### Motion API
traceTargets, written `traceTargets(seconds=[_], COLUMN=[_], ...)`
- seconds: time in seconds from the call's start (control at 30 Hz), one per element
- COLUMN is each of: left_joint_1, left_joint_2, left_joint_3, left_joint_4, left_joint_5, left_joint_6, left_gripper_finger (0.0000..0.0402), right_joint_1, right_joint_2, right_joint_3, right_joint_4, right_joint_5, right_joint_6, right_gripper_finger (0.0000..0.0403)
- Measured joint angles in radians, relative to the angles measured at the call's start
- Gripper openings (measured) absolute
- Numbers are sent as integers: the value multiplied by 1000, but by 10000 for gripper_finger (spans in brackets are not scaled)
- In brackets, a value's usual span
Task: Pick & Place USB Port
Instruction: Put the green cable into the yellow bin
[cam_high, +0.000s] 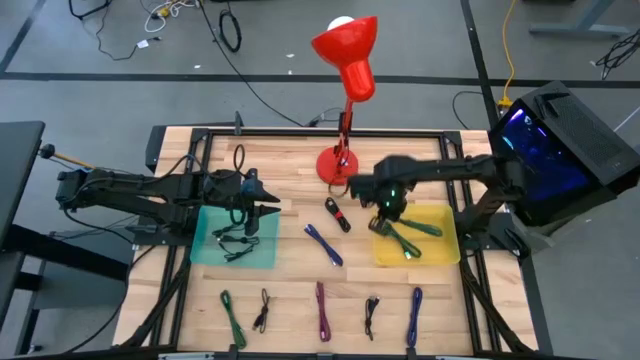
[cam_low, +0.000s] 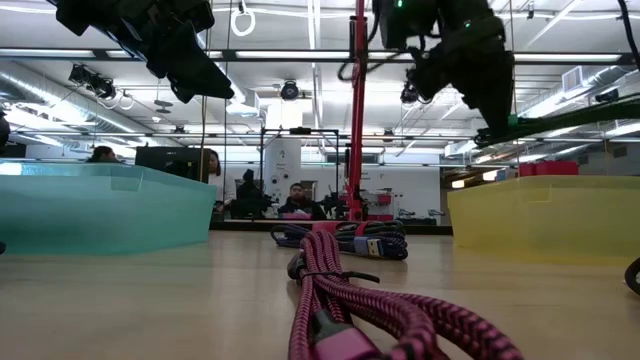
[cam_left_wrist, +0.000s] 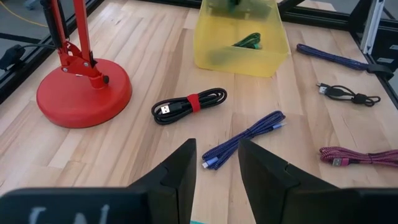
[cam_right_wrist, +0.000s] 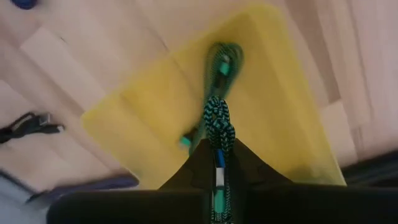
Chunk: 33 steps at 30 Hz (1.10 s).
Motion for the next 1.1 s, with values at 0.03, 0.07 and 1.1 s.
traceTargets(seconds=[0.03,0.07,1.1], left_joint_1=[0,0,0], left_joint_2=[0,0,0], left_joint_3=[0,0,-1], left_joint_4=[0,0,-37], left_joint_5=[0,0,0], left_joint_6=[0,0,10], left_gripper_finger=[124,124,124], right_joint_1=[29,55,256], right_joint_2=[0,0,-158], right_joint_3=[0,0,-375], right_joint_4=[13,25,245], right_joint_5=[21,37,441], right_joint_6=[3,8,466], right_gripper_finger=[15,15,74])
